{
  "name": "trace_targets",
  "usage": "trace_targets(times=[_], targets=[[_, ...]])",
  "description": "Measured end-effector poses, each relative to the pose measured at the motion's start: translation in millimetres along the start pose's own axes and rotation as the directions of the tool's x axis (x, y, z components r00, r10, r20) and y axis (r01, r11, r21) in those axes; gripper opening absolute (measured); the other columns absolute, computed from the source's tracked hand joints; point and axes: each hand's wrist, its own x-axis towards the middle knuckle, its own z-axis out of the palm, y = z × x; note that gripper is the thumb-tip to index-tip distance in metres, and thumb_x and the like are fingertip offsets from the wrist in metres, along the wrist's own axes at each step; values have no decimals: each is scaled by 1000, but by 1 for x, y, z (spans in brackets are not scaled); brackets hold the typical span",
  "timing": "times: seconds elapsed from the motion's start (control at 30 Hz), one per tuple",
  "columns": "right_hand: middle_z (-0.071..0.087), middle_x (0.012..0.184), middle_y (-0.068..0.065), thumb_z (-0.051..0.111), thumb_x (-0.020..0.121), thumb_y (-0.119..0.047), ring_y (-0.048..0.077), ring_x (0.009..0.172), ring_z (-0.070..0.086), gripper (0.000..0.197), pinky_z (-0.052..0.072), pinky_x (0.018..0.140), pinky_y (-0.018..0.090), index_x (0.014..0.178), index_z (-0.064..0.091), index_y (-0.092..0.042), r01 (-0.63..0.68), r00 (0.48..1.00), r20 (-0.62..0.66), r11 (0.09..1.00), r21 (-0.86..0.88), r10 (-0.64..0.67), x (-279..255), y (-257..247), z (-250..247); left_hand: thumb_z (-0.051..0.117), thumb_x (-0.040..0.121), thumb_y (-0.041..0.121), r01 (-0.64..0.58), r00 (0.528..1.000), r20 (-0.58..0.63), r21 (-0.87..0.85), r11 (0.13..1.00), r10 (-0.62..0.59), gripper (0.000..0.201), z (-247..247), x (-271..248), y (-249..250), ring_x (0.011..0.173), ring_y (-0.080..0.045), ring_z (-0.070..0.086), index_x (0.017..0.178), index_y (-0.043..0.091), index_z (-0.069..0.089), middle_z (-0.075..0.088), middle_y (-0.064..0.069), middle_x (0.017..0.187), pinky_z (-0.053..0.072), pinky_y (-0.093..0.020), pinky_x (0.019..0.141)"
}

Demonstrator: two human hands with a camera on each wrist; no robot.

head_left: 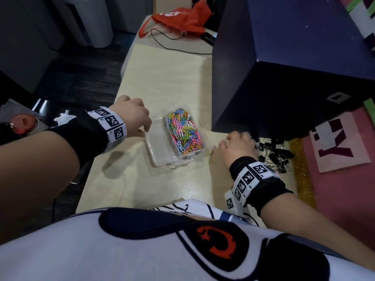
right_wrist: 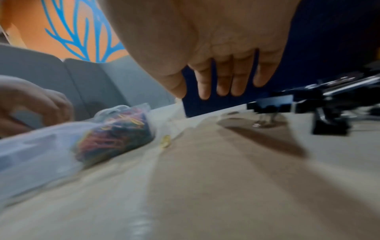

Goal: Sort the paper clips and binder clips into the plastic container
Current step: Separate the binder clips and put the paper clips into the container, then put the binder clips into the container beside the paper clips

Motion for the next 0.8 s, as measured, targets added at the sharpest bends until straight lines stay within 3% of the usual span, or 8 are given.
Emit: trace_targets(times=[0.13, 0.2, 0.27, 0.47, 0.53, 0.6, 0.67, 0.8], targets=[[18, 150, 10, 49, 89, -37, 39, 134, 23, 49, 25, 107, 53, 135, 39, -23, -171, 977, -136, 984, -47, 164, 5, 30, 8, 62, 80, 55, -74, 976, 209, 15, 997, 70, 25, -5, 6, 9, 97, -13, 53, 92, 34, 63, 61, 14, 92, 38, -29, 78], [-1, 158, 4, 49, 89, -43, 44, 140, 8, 61, 19, 110, 62, 144, 25, -31, -276, 961, -14, 960, -58, 275, 10, 43, 11, 67, 78, 52, -60, 950, 304, -44, 997, 70, 23, -5, 10, 18, 81, -14, 53, 81, 29, 61, 58, 11, 80, 38, -23, 63], [-7, 160, 1, 45, 91, -46, 46, 142, 0, 65, 16, 111, 64, 148, 15, -36, -320, 941, 102, 946, -41, 323, 12, 50, 14, 69, 78, 49, -75, 933, 347, -72, 995, 96, 25, -6, 13, 24, 74, -15, 50, 75, 27, 58, 54, 10, 74, 31, -21, 52], [1, 159, -1, 42, 93, -40, 42, 141, 6, 61, 22, 108, 61, 148, 19, -32, -243, 952, 176, 968, -56, 249, 4, 44, 11, 72, 76, 50, -41, 912, 399, -139, 990, 93, 36, -5, 18, 28, 68, -14, 50, 61, 24, 52, 51, 10, 63, 34, -22, 54], [4, 158, 4, 46, 91, -39, 39, 140, 11, 59, 20, 110, 56, 145, 25, -29, -215, 967, 111, 967, -136, 230, -3, 33, 9, 71, 77, 48, -16, 918, 388, -153, 988, 75, 36, -6, 19, 30, 68, -15, 48, 61, 23, 51, 47, 10, 60, 30, -21, 49], [20, 151, 8, 49, 90, -38, 34, 134, 24, 53, 25, 107, 49, 139, 37, -22, -38, 999, 9, 980, -194, 41, -9, 21, 9, 70, 78, 48, 3, 924, 377, -186, 983, 68, 32, -4, 18, 34, 70, -15, 49, 67, 23, 55, 47, 10, 60, 29, -21, 49], [39, 136, 6, 47, 91, -38, 27, 124, 38, 42, 32, 101, 44, 129, 47, -20, 181, 983, 41, 970, -160, -177, -11, 8, 12, 71, 77, 49, 16, 932, 357, -230, 973, 69, 34, 0, 17, 39, 69, -14, 49, 66, 22, 54, 47, 10, 59, 30, -21, 50], [50, 123, 6, 46, 93, -32, 27, 116, 48, 32, 38, 96, 38, 120, 54, -18, 246, 956, 185, 967, -73, -229, -9, -9, 19, 73, 74, 52, 13, 936, 343, -261, 965, 81, 37, 3, 14, 50, 67, -14, 49, 64, 22, 52, 49, 10, 61, 34, -23, 54]])
